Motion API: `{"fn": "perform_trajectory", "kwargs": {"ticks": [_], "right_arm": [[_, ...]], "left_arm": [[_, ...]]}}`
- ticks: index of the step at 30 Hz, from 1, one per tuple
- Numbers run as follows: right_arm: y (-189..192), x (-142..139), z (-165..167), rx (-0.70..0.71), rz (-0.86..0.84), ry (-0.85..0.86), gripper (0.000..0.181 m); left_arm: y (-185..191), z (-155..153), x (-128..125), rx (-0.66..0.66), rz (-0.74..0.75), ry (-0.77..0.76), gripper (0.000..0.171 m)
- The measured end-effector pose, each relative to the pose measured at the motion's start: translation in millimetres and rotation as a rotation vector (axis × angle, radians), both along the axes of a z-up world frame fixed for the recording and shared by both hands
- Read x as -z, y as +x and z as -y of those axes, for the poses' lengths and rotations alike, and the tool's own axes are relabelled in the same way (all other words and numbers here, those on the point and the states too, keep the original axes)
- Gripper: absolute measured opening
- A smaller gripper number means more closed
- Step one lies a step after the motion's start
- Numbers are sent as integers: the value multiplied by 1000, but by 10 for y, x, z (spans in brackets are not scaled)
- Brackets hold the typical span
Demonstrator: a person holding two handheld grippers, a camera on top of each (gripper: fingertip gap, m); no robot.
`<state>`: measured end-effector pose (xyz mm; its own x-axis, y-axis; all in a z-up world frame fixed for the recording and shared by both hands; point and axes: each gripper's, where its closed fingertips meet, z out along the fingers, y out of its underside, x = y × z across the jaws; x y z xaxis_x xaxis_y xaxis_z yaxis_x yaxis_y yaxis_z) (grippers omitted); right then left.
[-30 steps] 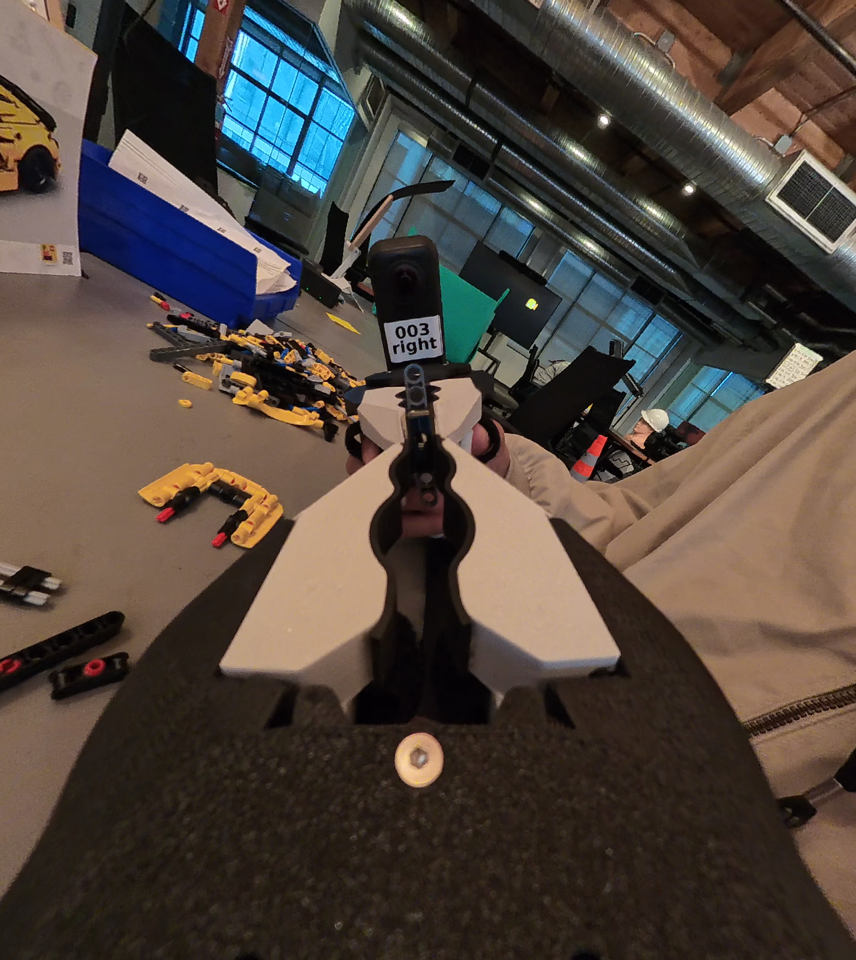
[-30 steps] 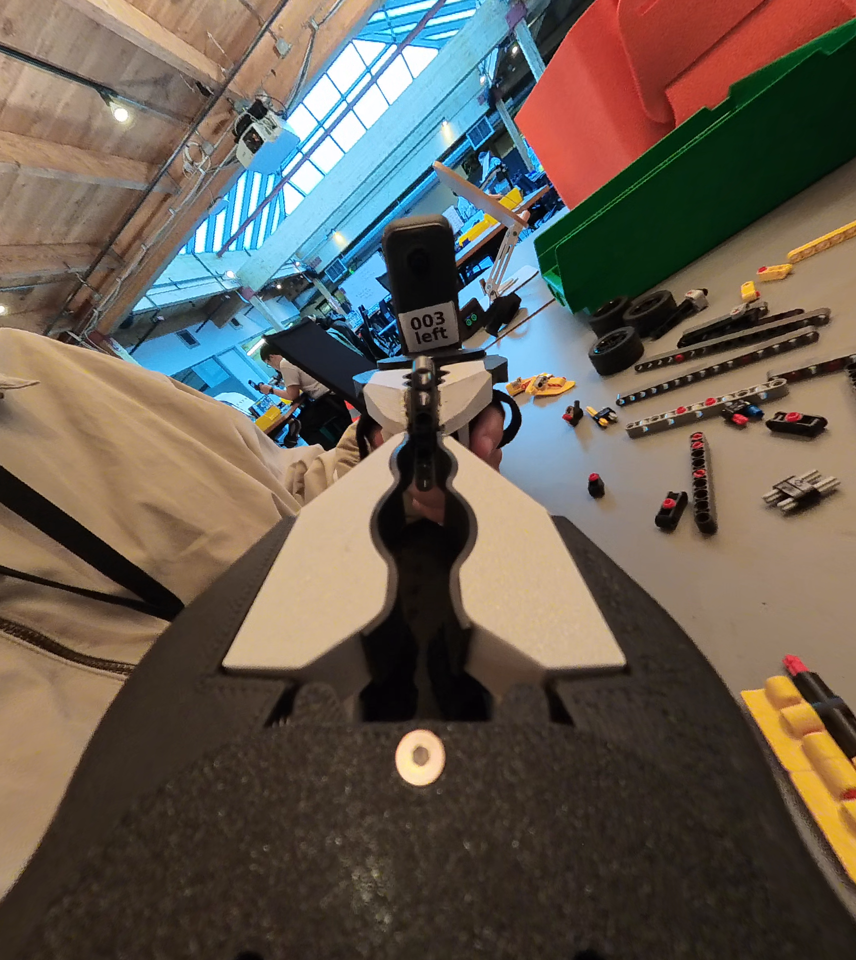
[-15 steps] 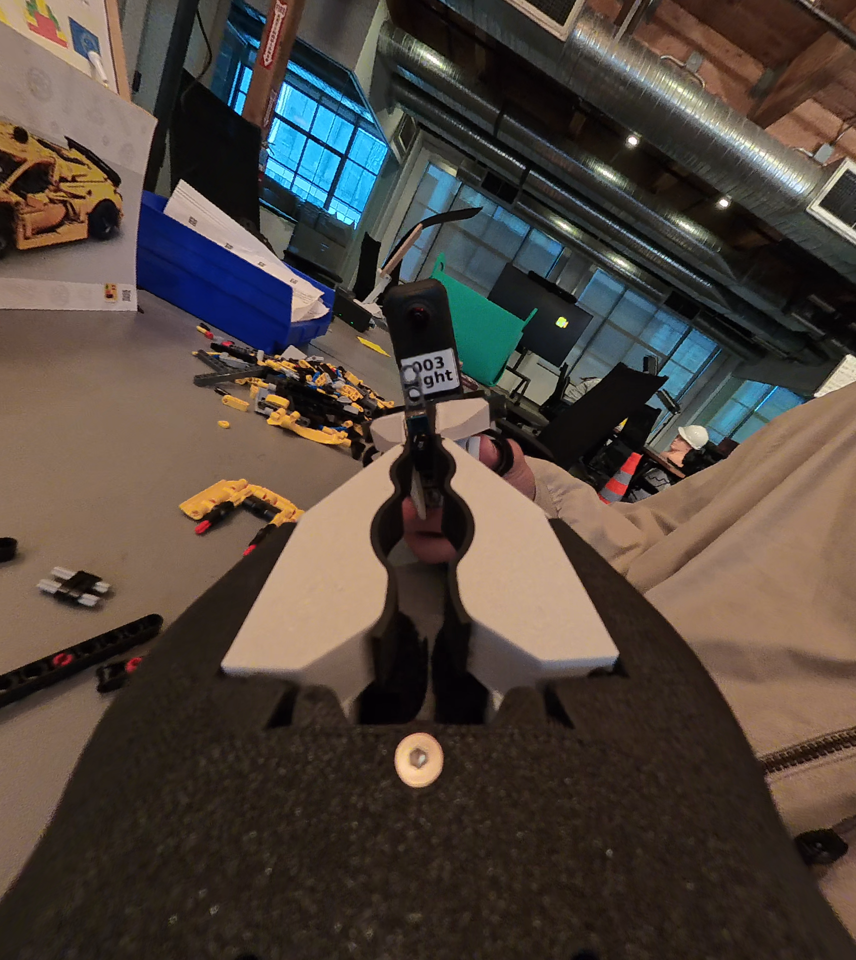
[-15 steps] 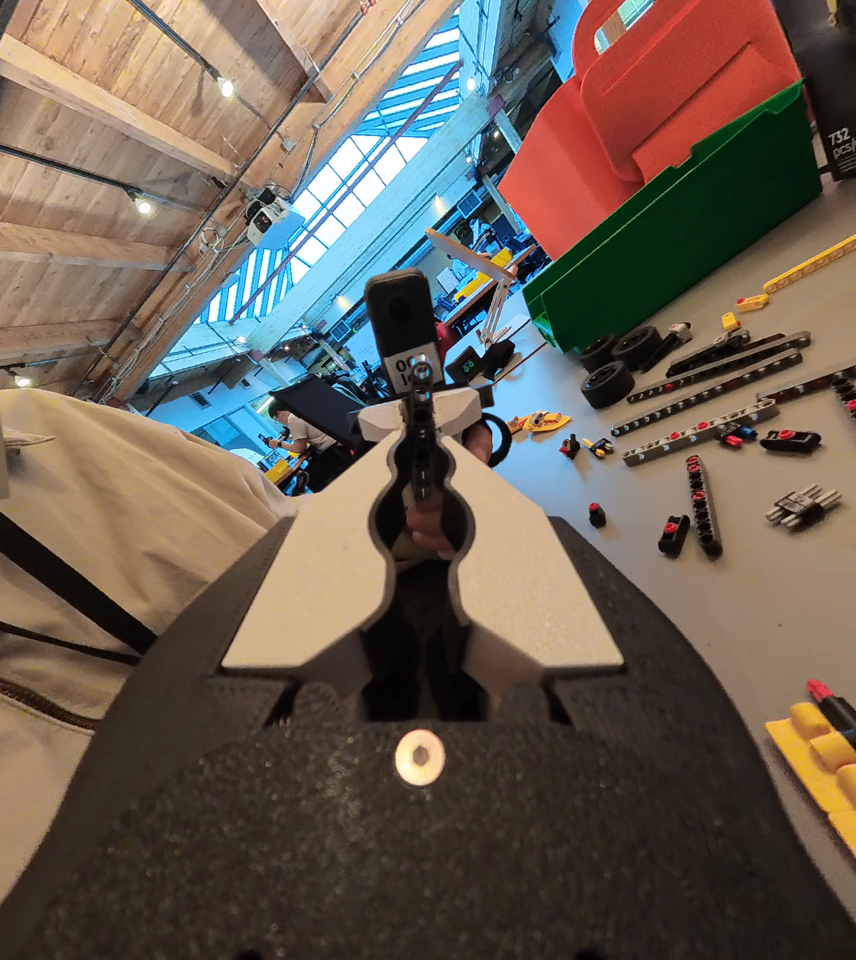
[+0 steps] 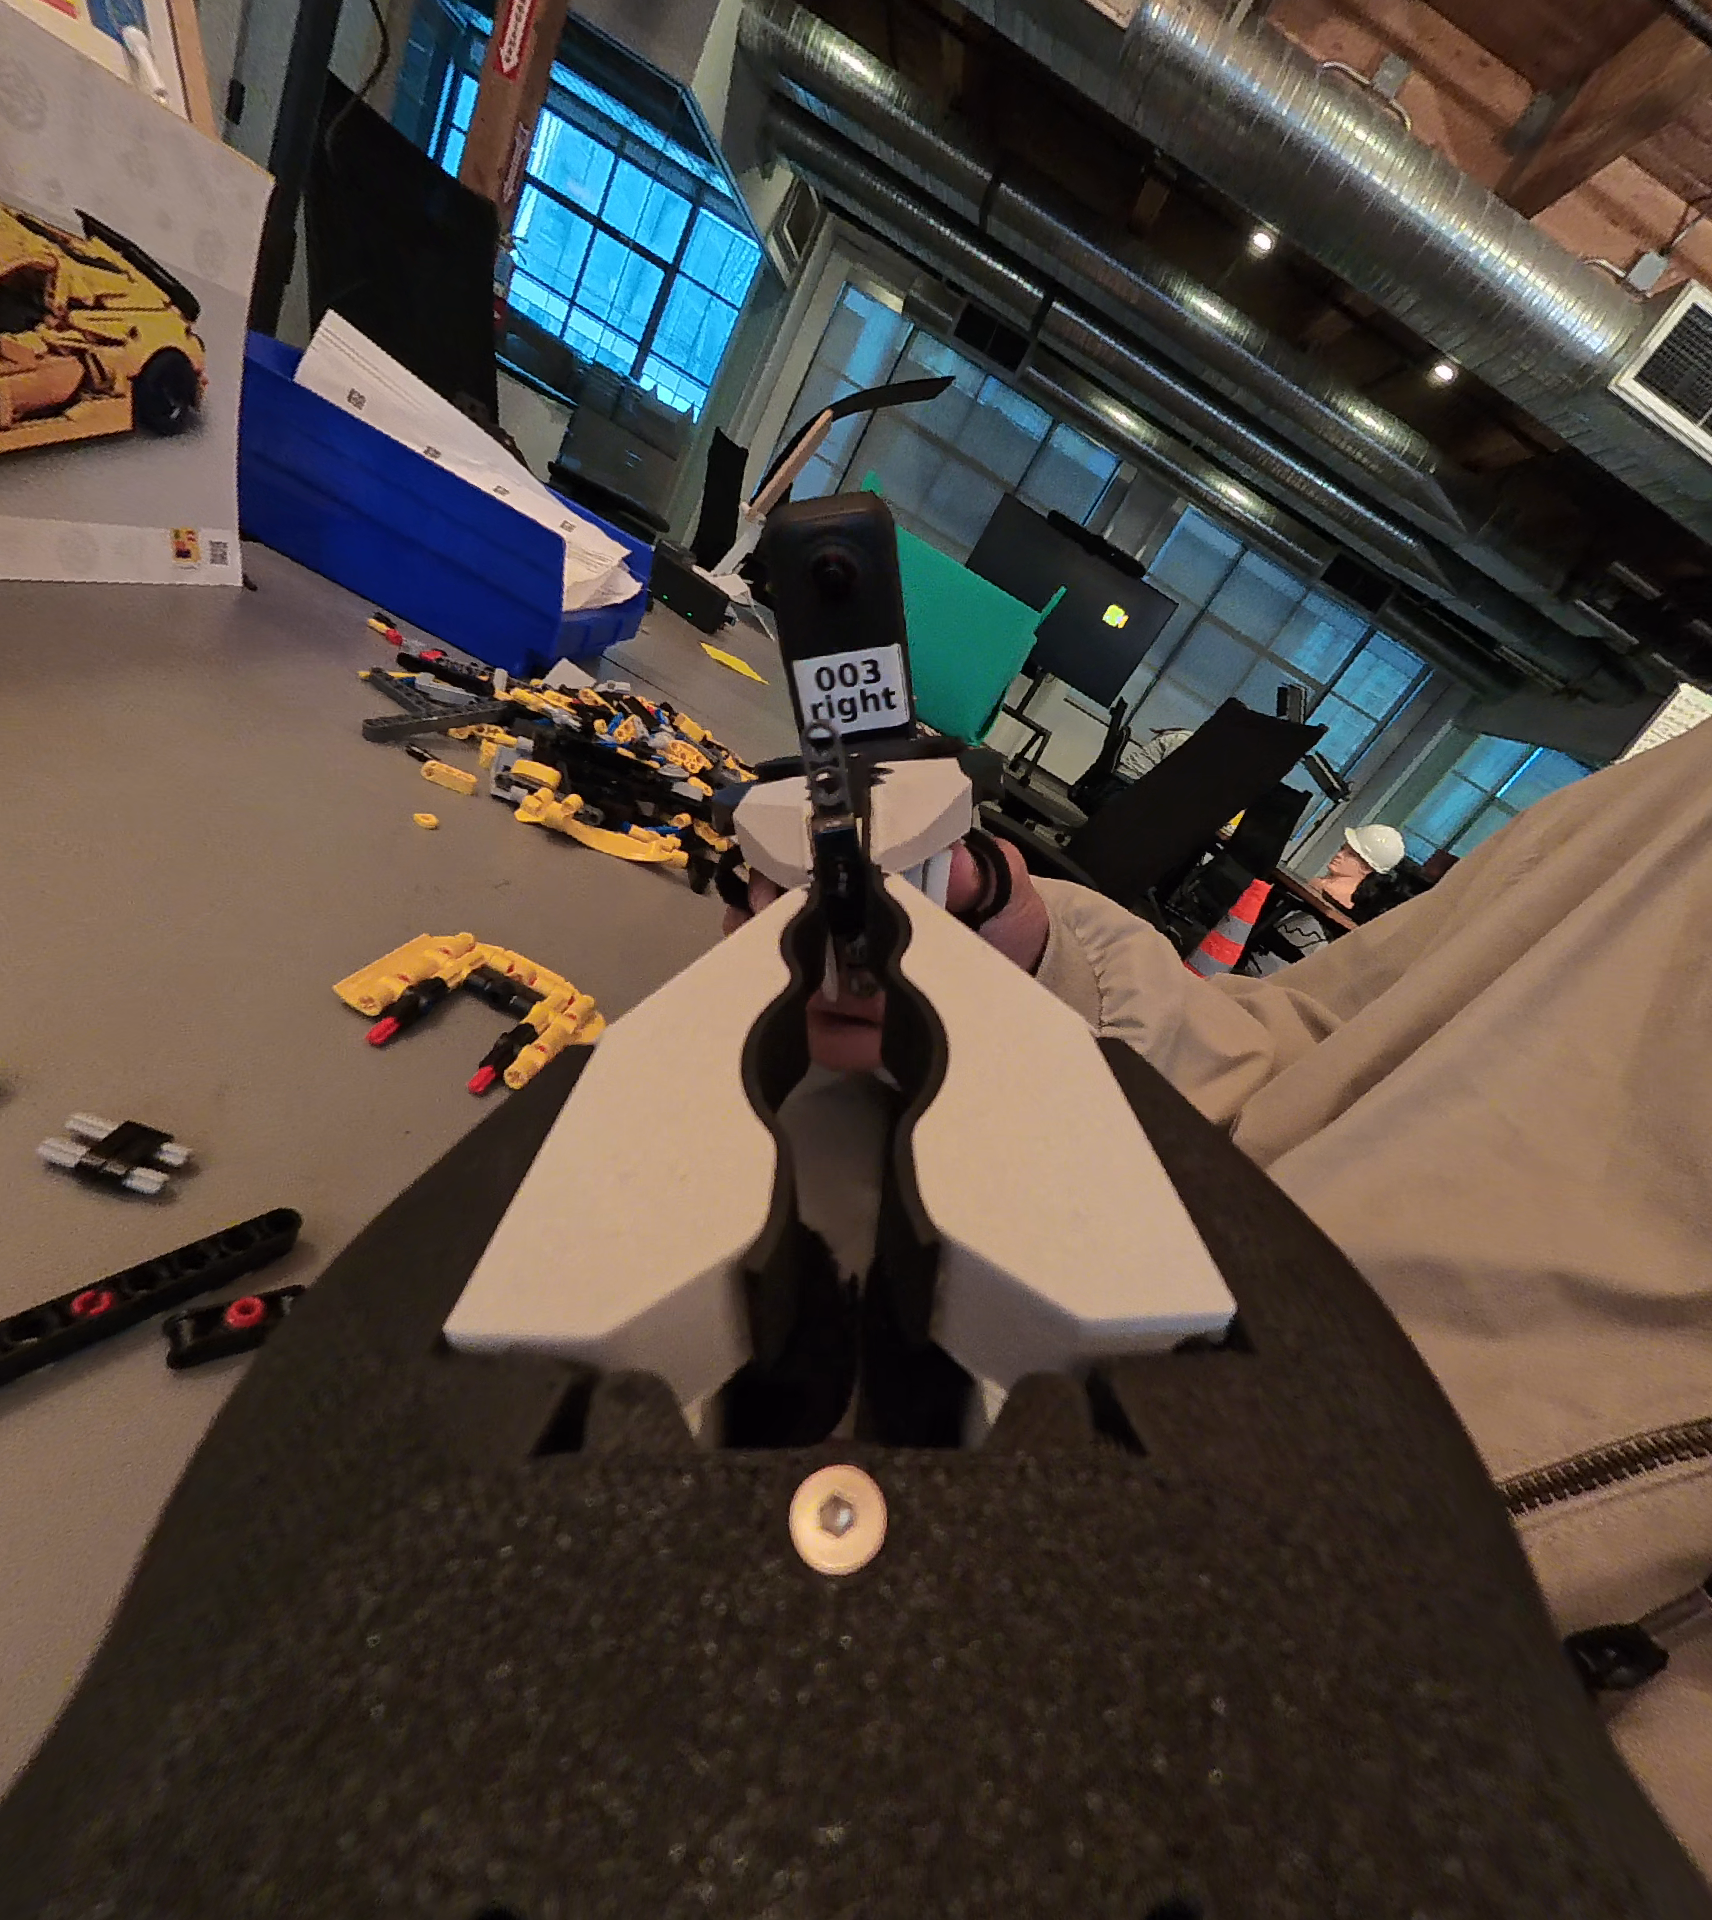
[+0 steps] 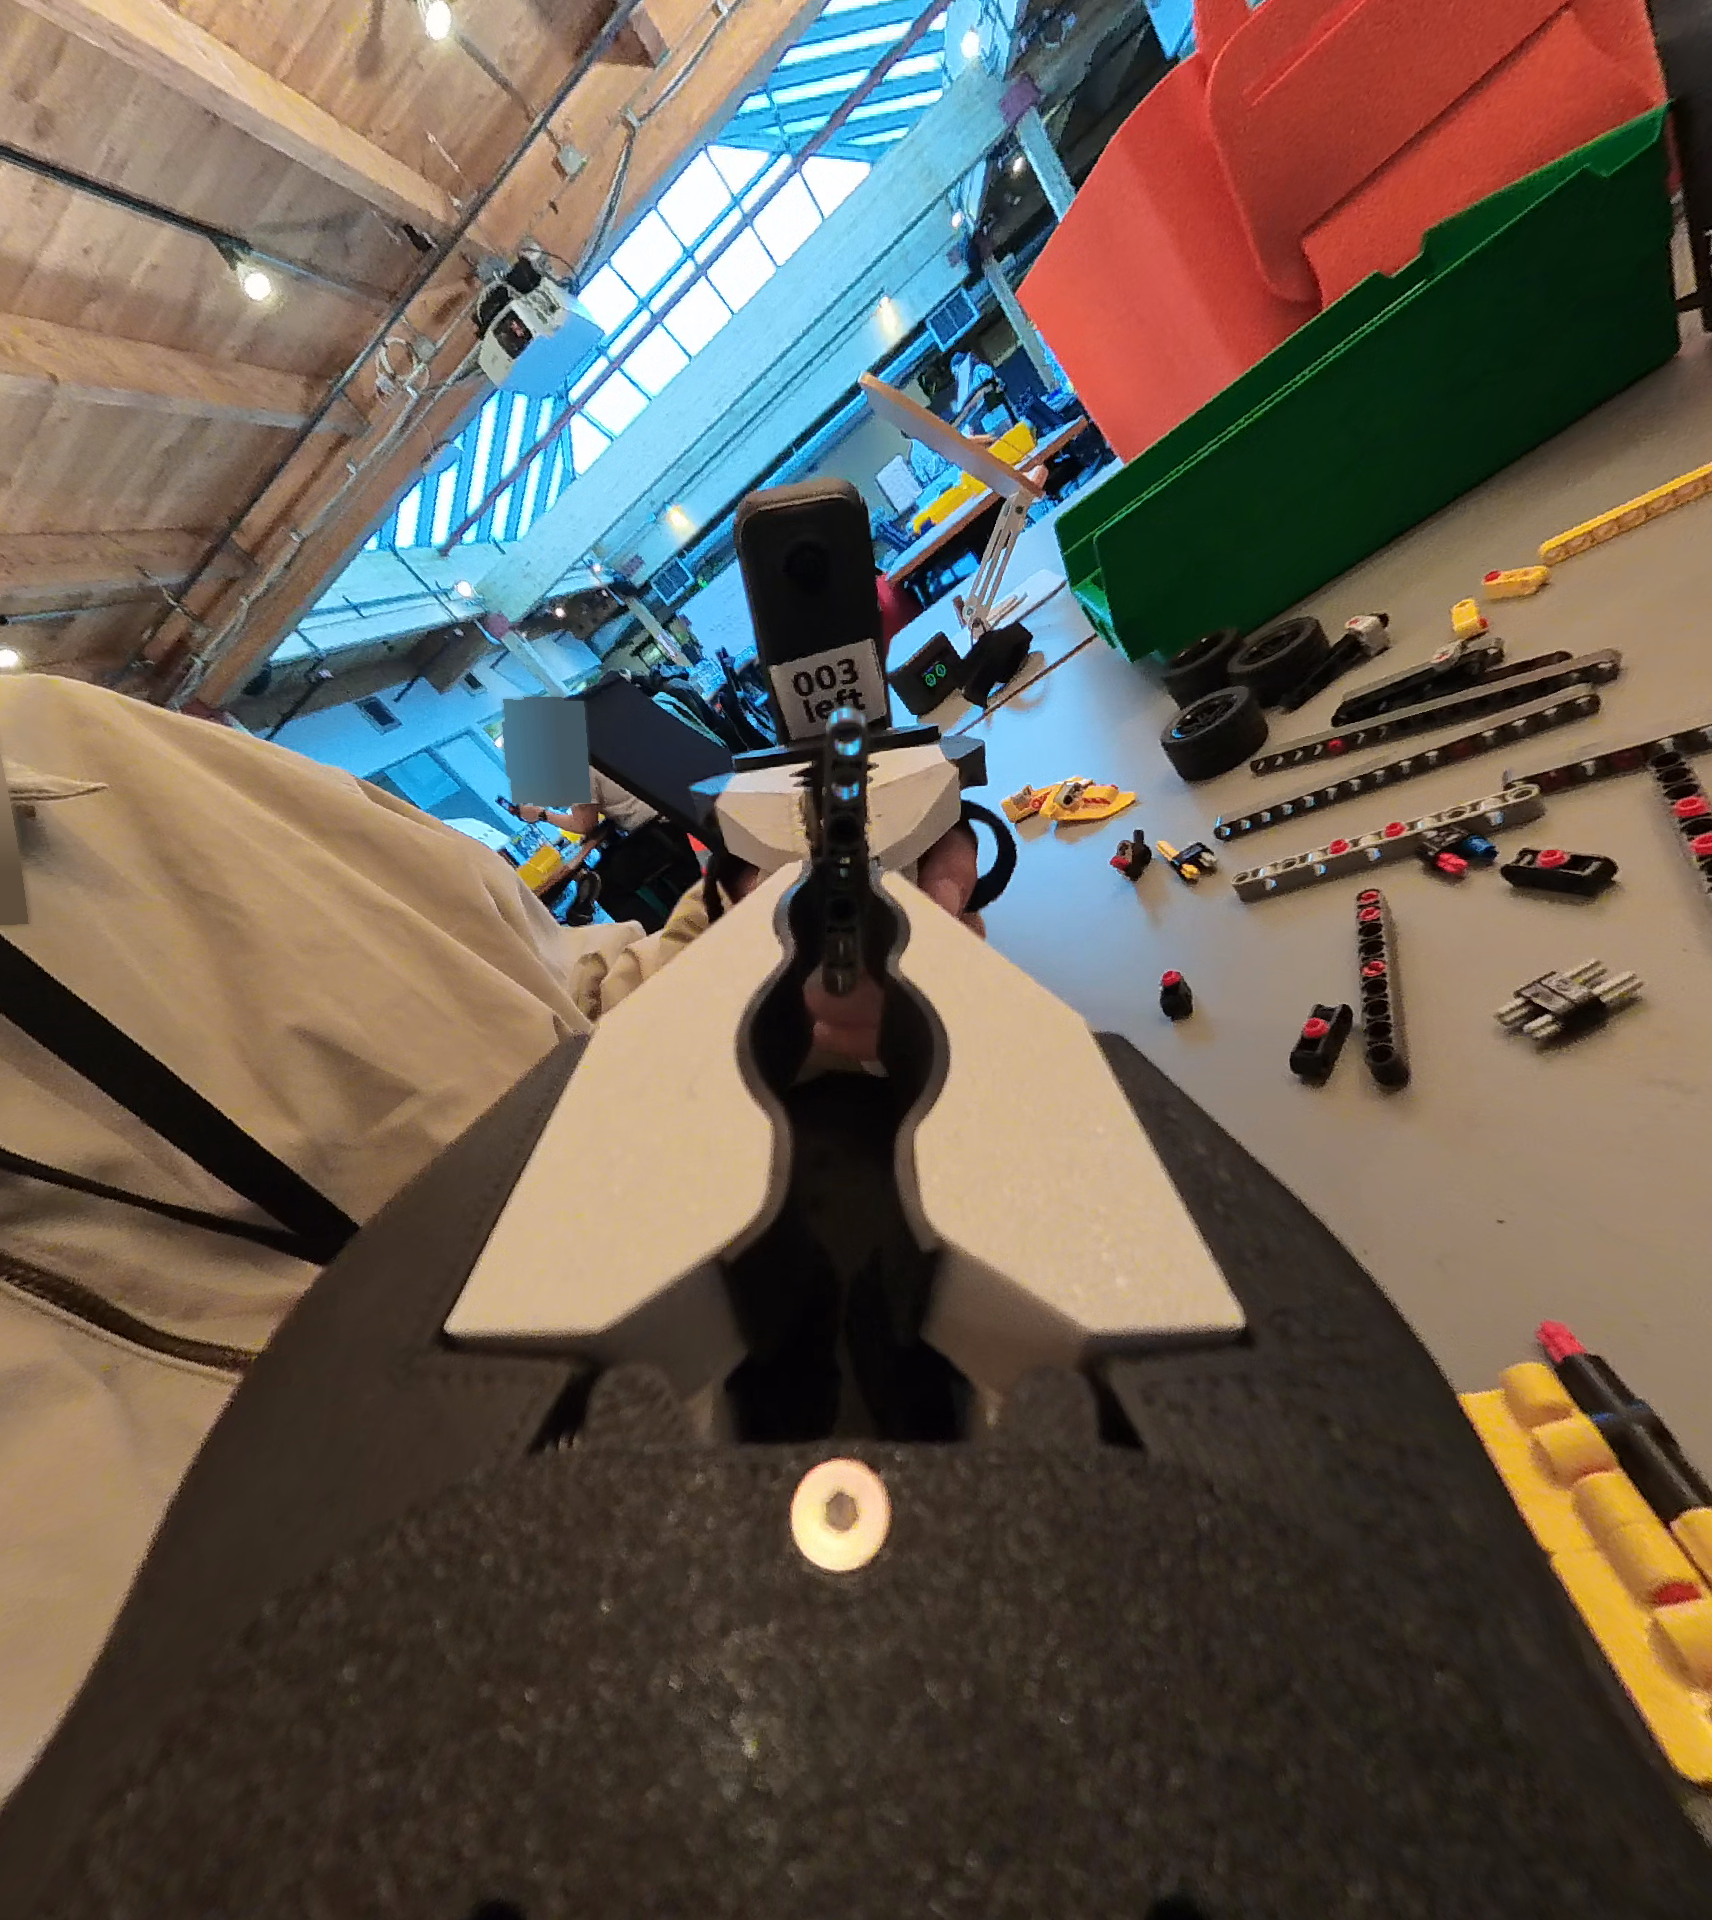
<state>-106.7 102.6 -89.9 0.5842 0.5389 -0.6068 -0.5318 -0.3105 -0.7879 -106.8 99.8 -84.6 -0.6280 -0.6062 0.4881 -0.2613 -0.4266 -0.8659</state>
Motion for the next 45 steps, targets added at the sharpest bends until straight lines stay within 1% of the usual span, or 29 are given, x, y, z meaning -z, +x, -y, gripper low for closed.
{"fn": "perform_trajectory", "kwargs": {"ticks": [8,10,11,12,15,17,23,28,30,33,35,38,45], "right_arm": [[-10,0,-21,-7,-39,-7,6],[19,-52,-7,-21,-94,11,7],[77,-108,3,-13,-132,31,13],[123,-139,12,-6,-156,41,14],[69,-114,-8,-2,-134,37,15],[31,-86,-47,3,-121,22,7],[71,-60,-65,31,-113,6,7],[12,-37,-47,-2,-90,-12,7],[-30,-28,-56,-13,-81,-17,7],[1,-18,-87,6,-101,-28,7],[5,-47,-91,4,-134,-14,7],[1,-80,-82,0,-115,9,7],[-23,-69,-51,-15,-86,15,7]], "left_arm": [[-3,-21,4,28,-17,-72,6],[-6,-8,0,35,-15,-75,6],[-3,-11,3,30,-15,-72,6],[-2,-1,8,33,-17,-69,6],[10,59,39,39,-23,-28,6],[20,64,47,31,-23,-16,6],[54,33,60,-8,-26,-9,7],[43,82,44,54,-43,-50,11],[52,82,44,42,-37,-38,9],[76,49,64,-6,-35,-1,7],[68,19,26,-8,-30,-25,7],[48,-5,-27,-38,-4,-22,7],[22,21,-25,-14,-13,-51,6]]}}
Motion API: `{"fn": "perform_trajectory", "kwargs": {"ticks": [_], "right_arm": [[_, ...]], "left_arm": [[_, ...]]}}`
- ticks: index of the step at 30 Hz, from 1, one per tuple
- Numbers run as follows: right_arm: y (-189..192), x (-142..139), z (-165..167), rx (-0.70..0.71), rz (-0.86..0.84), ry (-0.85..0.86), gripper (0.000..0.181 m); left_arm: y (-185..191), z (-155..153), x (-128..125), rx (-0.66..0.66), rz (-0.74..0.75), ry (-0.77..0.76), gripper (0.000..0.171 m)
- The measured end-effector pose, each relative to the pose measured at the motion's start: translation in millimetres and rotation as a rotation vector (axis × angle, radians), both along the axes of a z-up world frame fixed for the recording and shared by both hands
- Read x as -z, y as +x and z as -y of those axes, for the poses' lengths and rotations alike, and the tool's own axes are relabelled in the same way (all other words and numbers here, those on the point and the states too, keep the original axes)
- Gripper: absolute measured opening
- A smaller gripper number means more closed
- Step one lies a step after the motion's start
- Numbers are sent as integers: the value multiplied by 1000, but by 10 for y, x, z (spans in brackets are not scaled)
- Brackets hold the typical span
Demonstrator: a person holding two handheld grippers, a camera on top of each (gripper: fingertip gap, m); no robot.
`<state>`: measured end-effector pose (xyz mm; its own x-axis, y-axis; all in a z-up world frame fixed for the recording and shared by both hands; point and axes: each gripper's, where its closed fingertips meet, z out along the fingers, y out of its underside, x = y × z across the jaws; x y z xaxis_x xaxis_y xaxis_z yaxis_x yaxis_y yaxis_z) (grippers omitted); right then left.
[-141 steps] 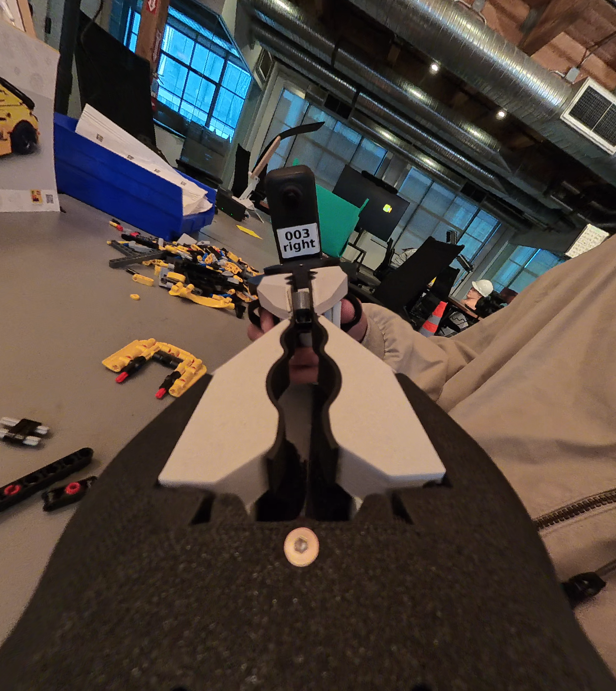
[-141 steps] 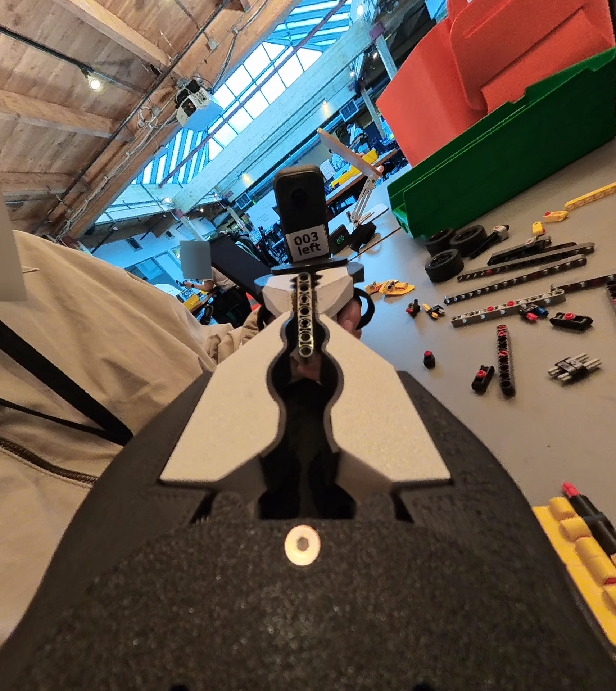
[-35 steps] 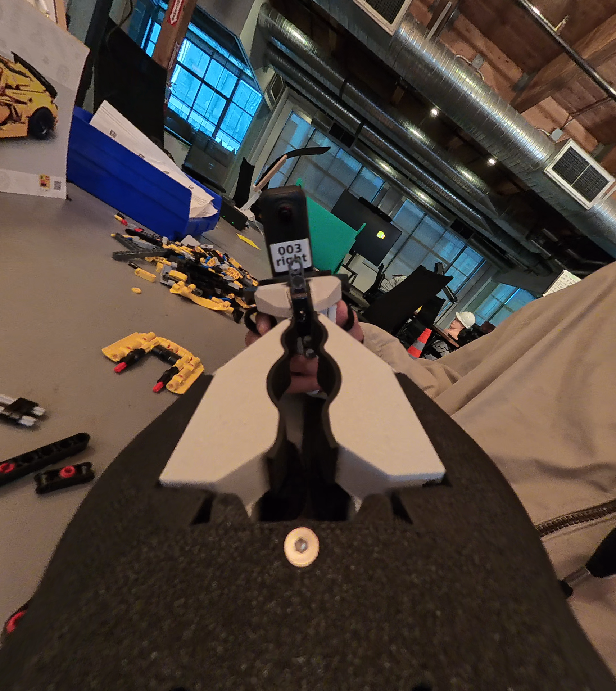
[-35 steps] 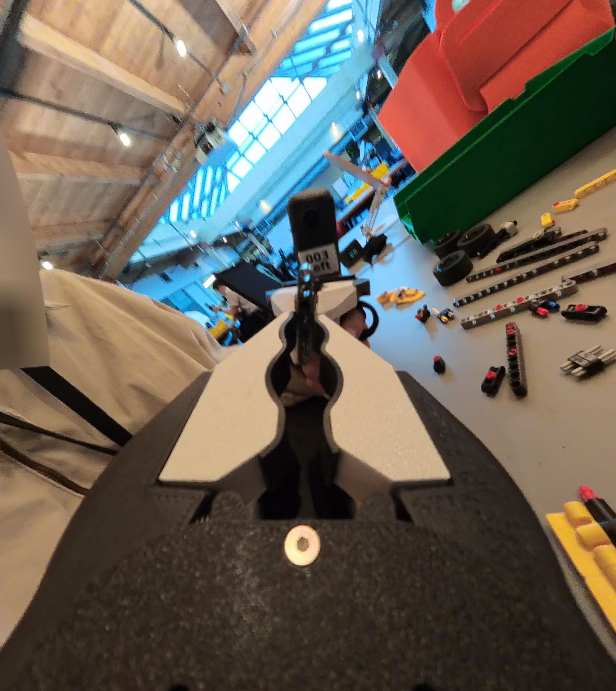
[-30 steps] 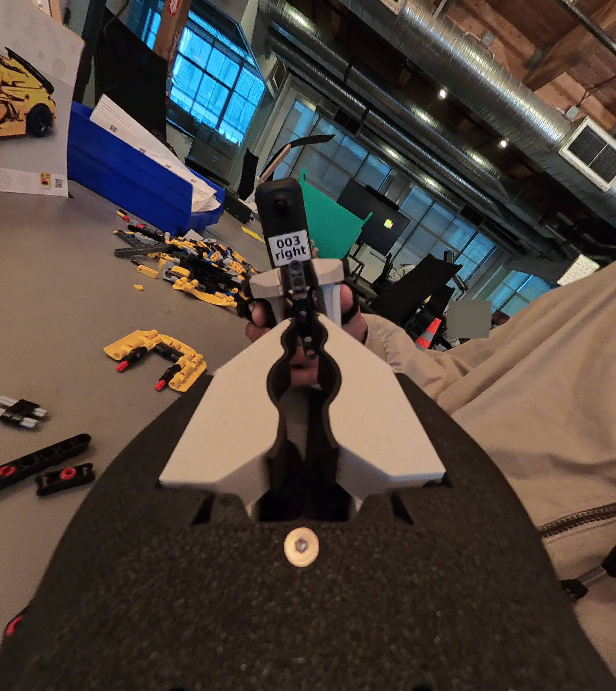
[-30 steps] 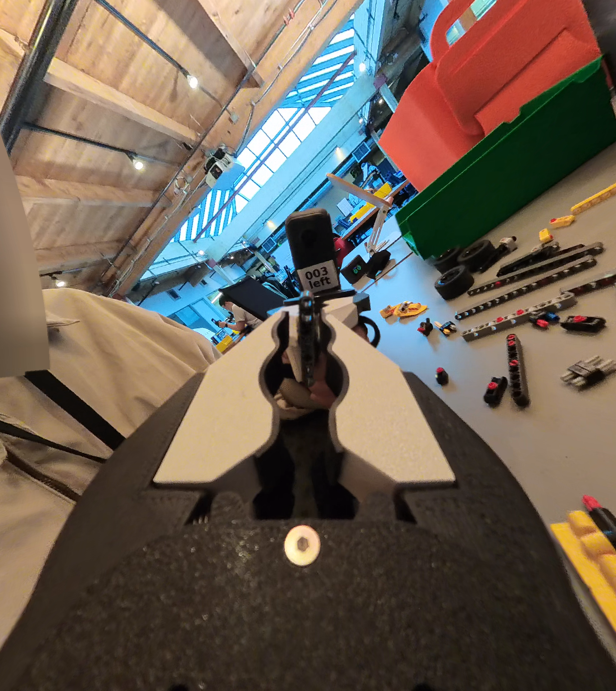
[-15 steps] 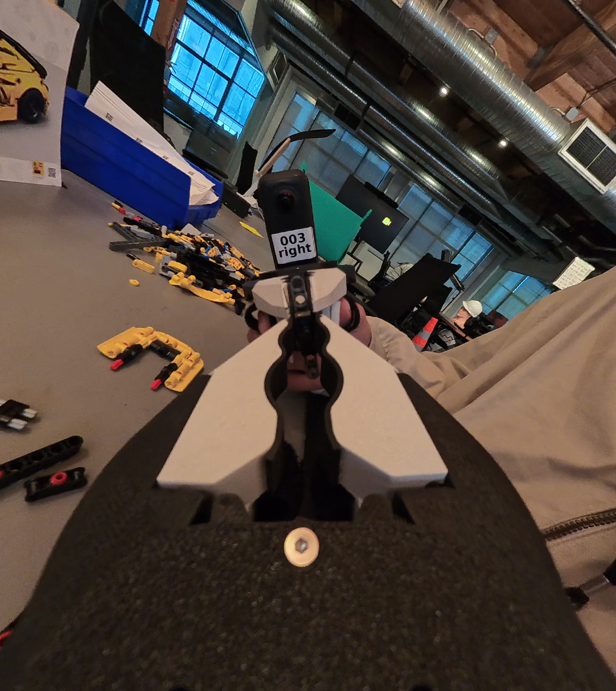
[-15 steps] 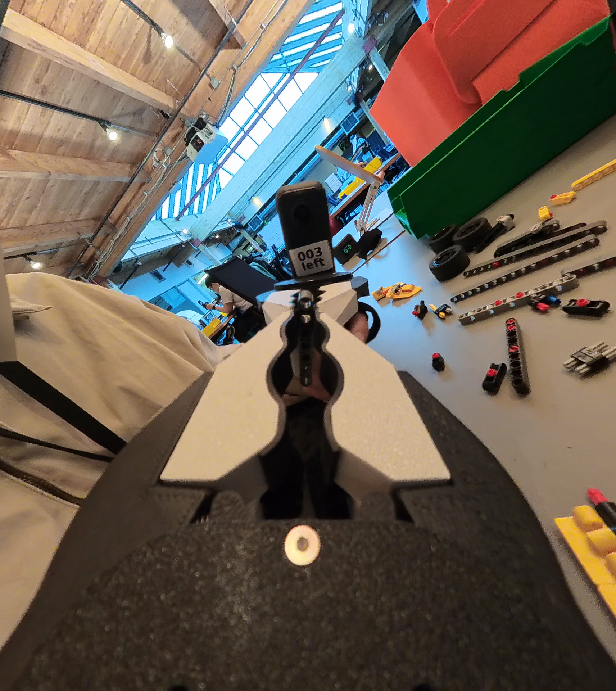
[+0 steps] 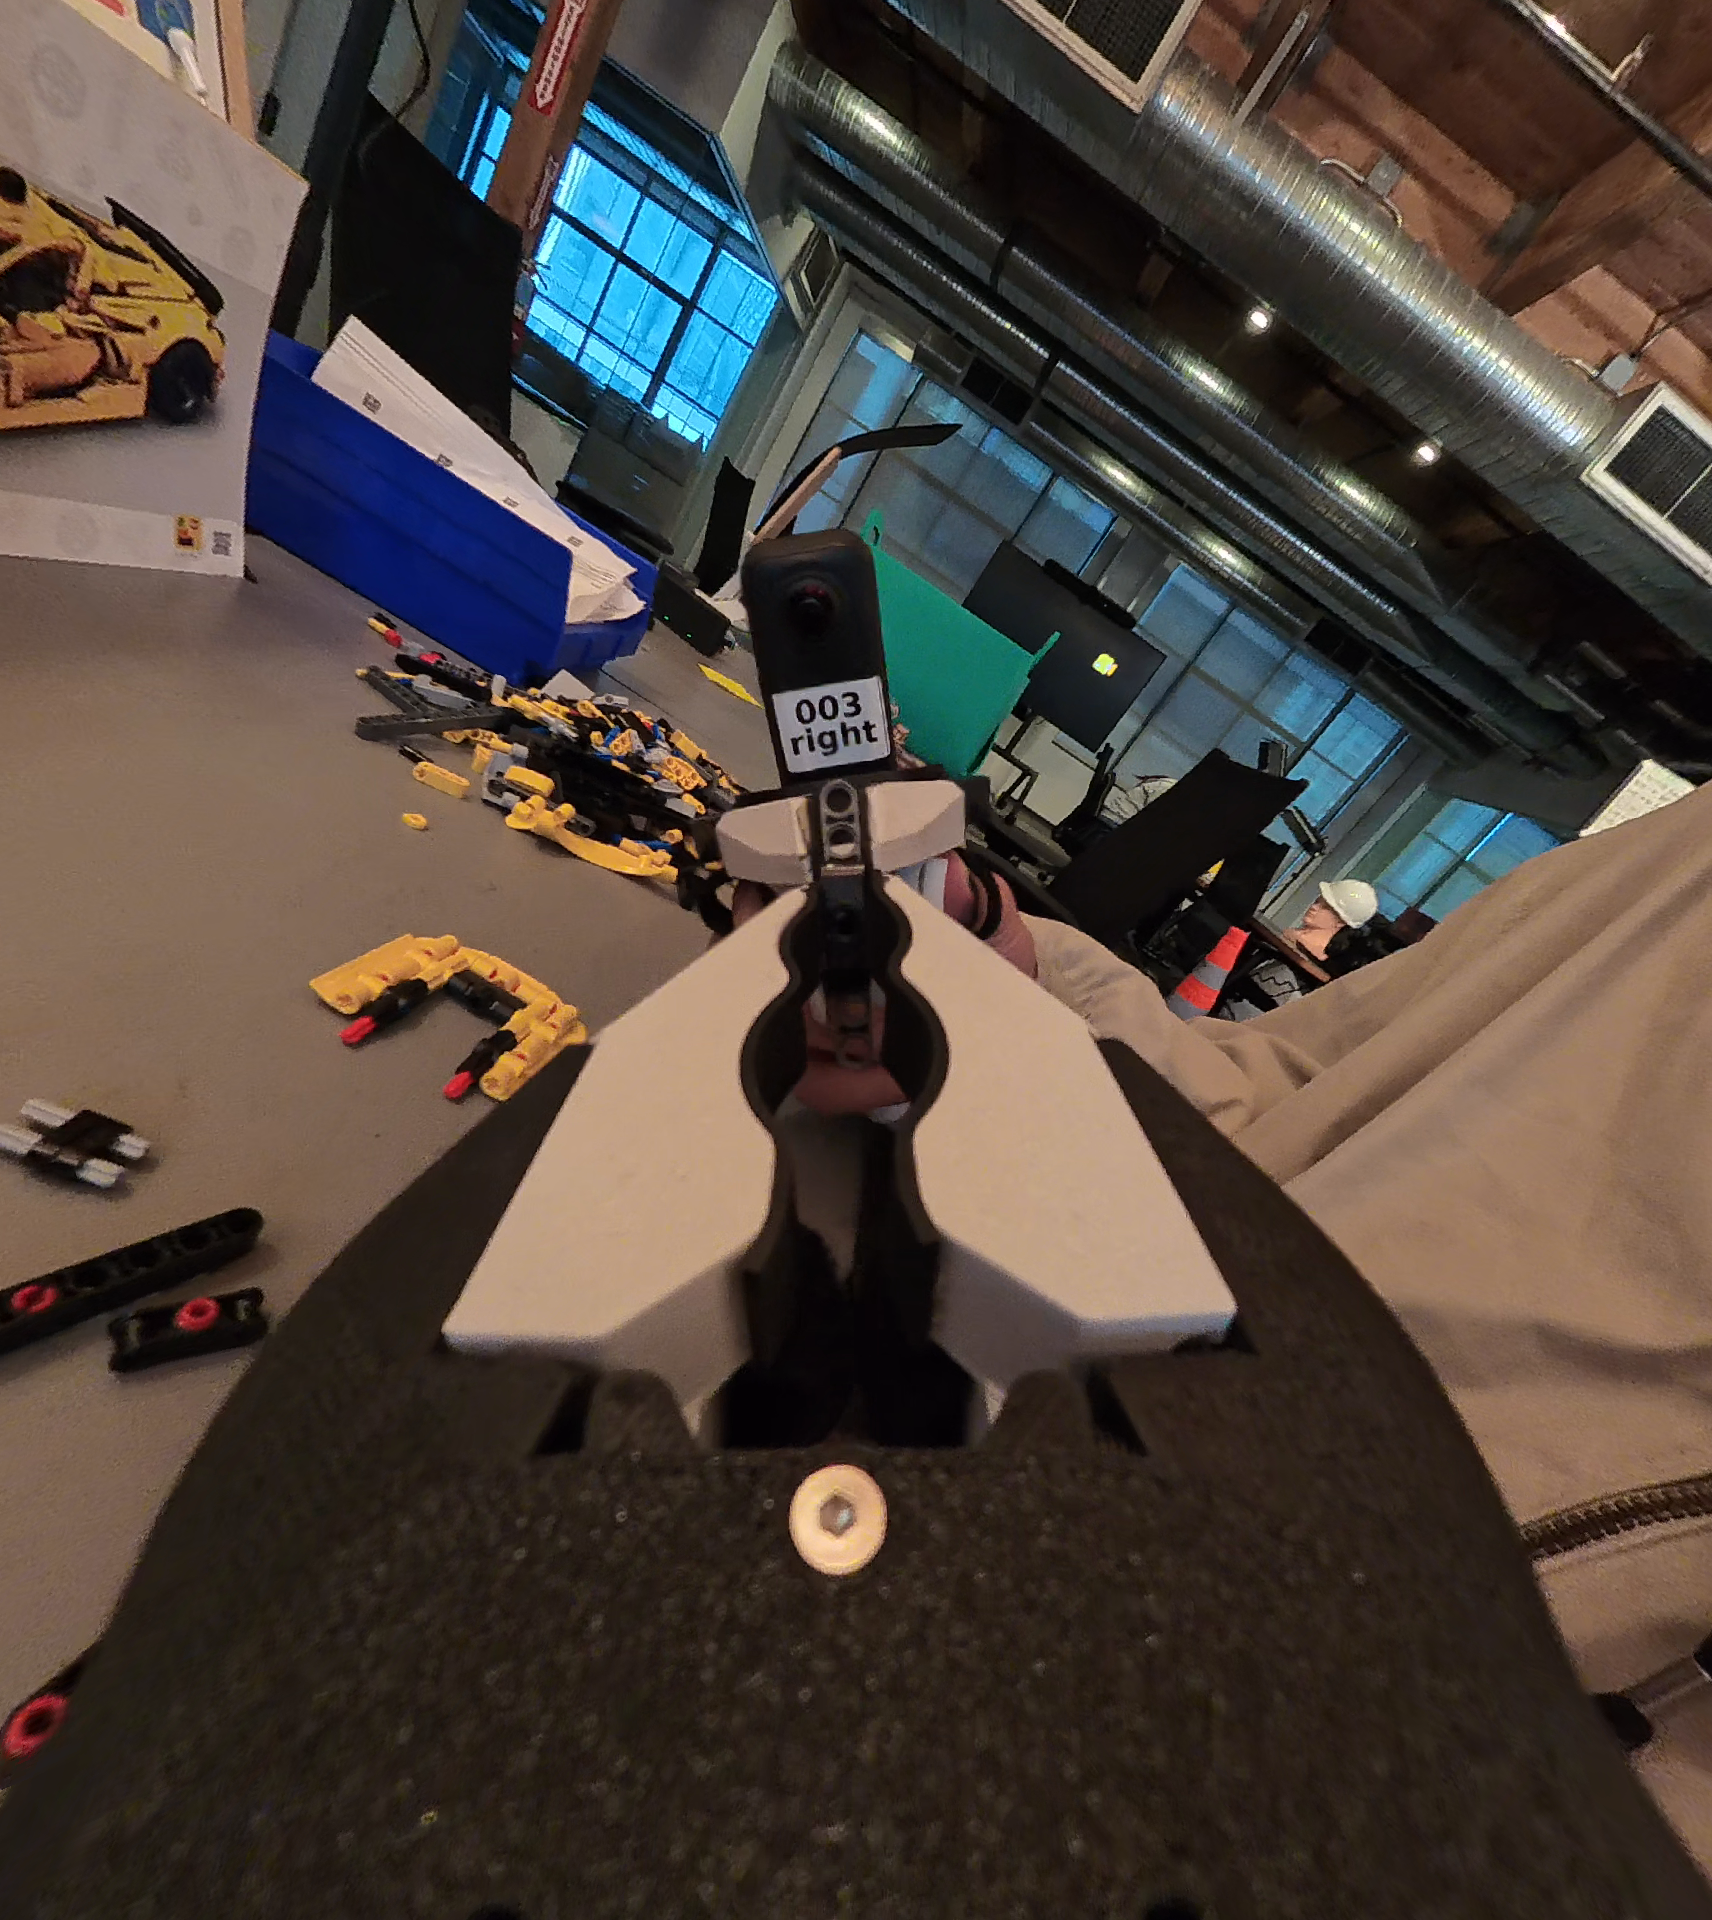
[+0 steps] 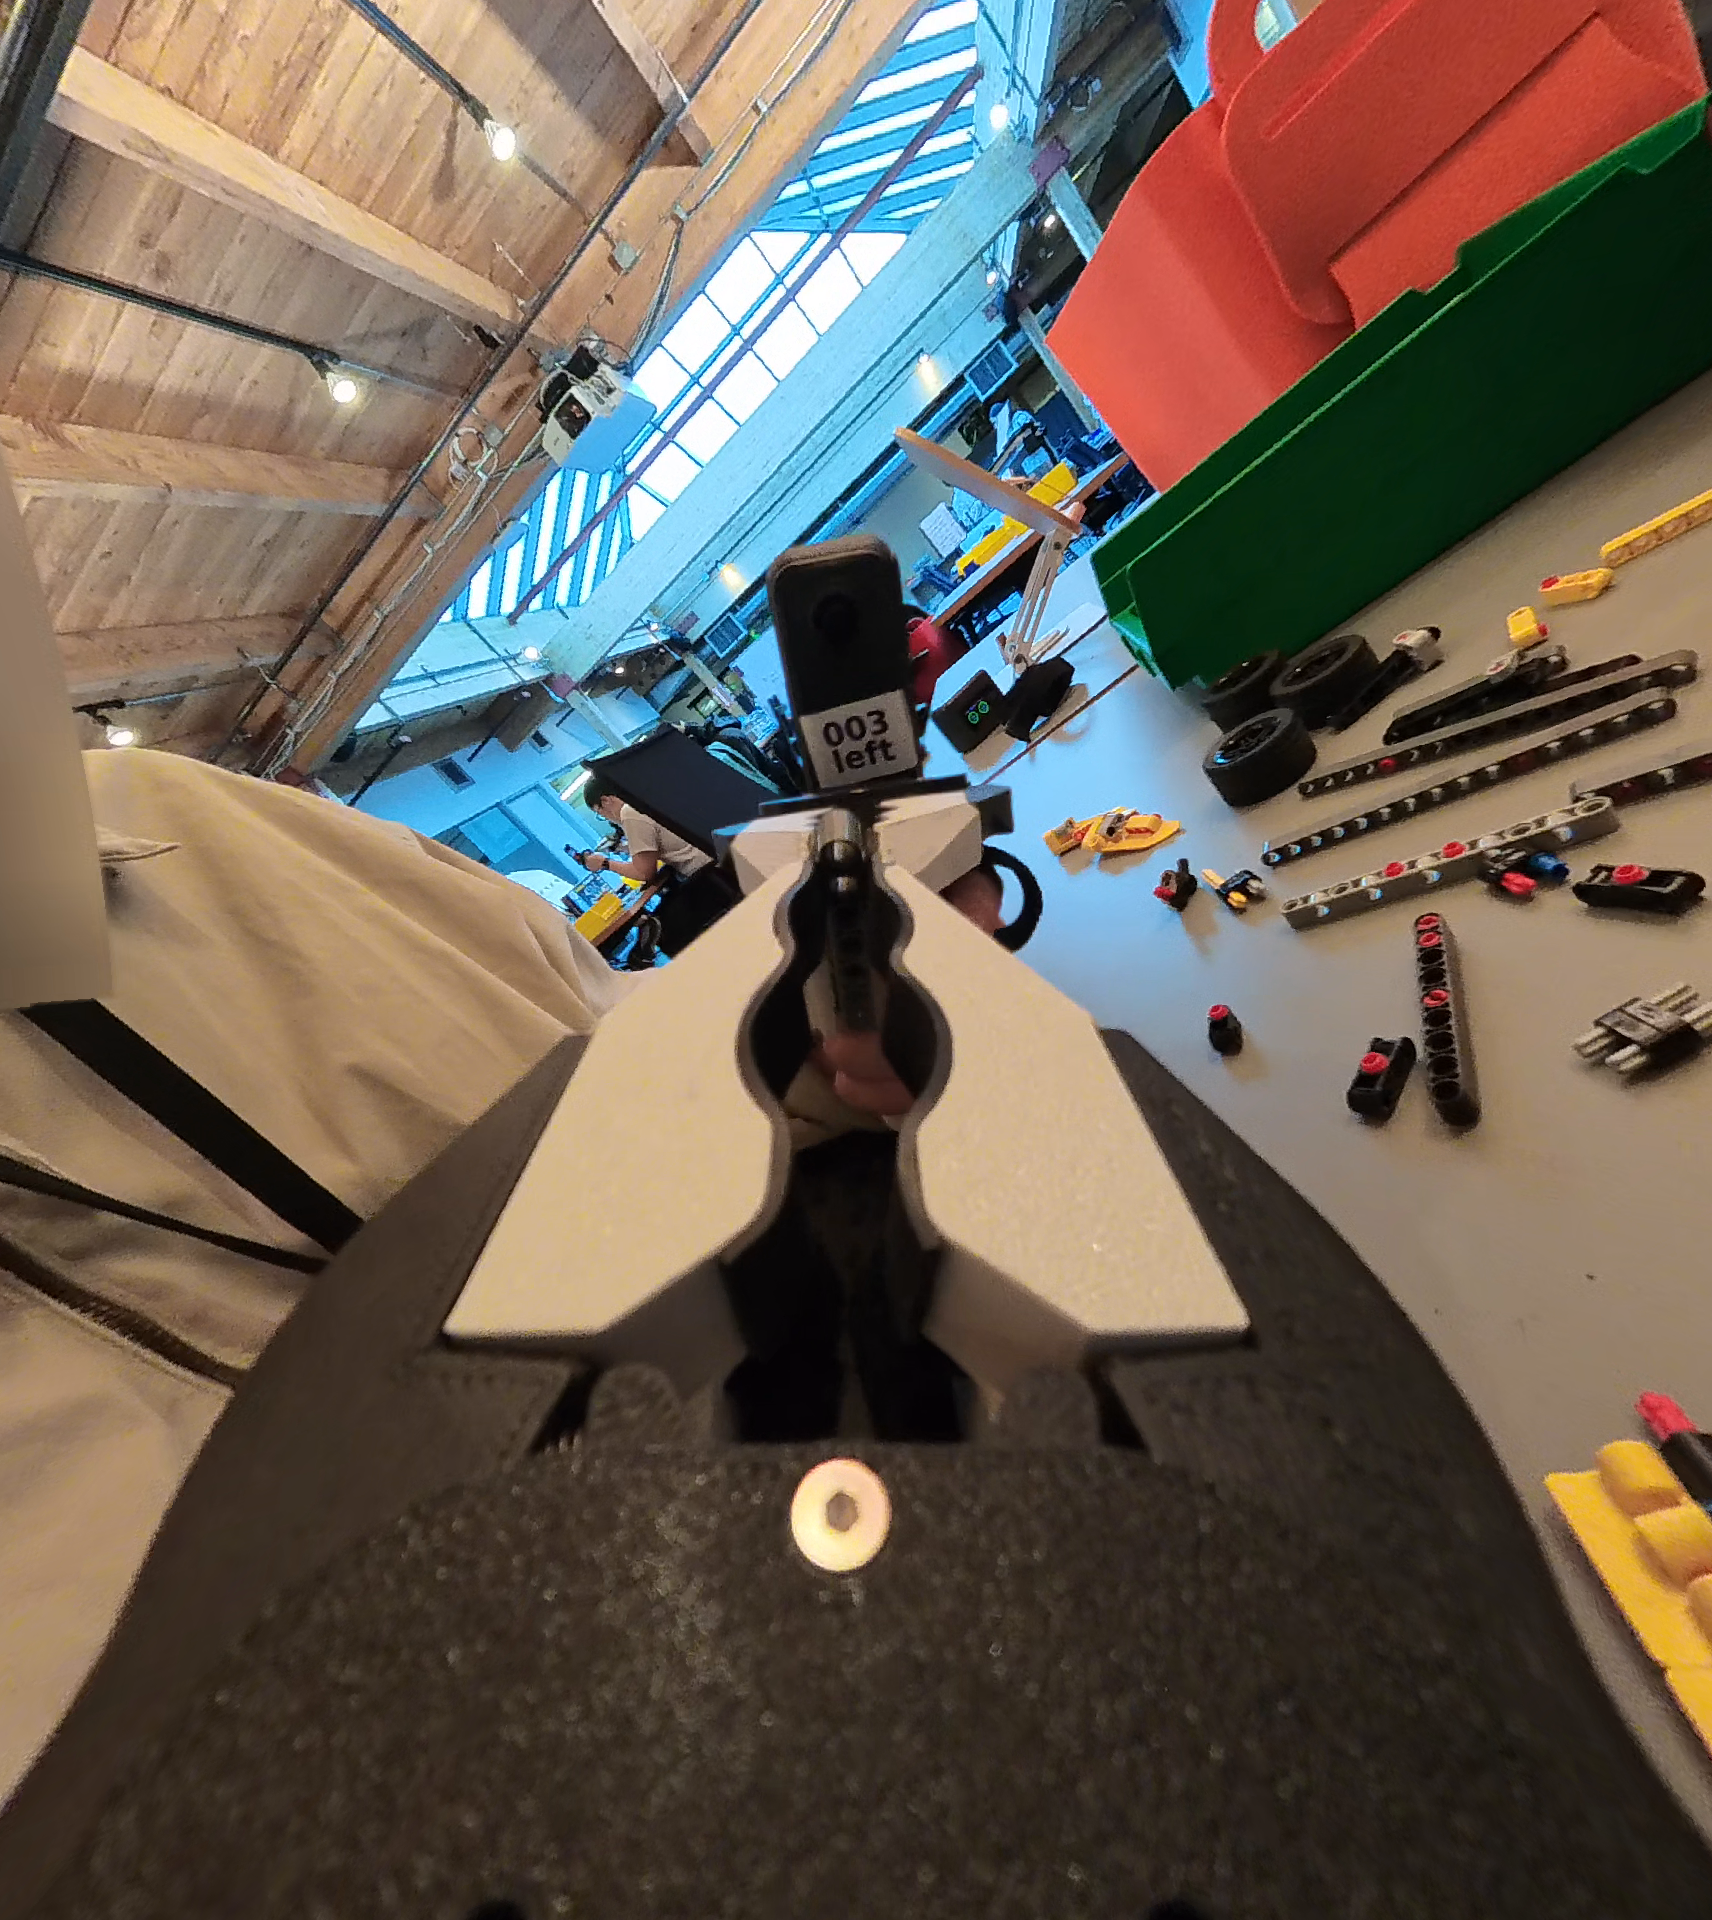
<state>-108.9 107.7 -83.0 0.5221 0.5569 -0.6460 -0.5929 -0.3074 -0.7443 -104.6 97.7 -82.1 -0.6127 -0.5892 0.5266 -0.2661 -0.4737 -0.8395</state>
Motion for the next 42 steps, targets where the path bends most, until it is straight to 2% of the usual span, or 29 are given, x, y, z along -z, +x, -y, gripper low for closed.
{"fn": "perform_trajectory", "kwargs": {"ticks": [4,11,13,14,21,28,34,35,37,42], "right_arm": [[41,10,11,-23,-68,-27,7],[87,28,21,23,-41,-37,7],[61,30,11,28,-30,-28,28],[33,67,5,14,-17,-48,31],[-40,120,-29,0,34,-64,7],[-54,94,2,-7,58,-44,6],[22,19,50,-21,-39,-28,6],[70,-38,64,-4,-61,0,6],[70,24,72,-5,-5,-31,6],[69,35,52,3,-2,-33,7]], "left_arm": [[17,13,23,58,-34,-75,9],[18,0,81,50,-46,-34,7],[50,-123,65,14,-56,-94,7],[51,-186,35,1,-47,-126,7],[21,-116,-1,23,-23,-111,7],[-4,-80,-23,59,-20,-139,8],[-36,22,27,107,-39,-89,8],[-34,38,42,114,-46,-78,0],[-1,-27,29,77,-43,-89,0],[-10,-52,10,86,-39,-114,12]]}}
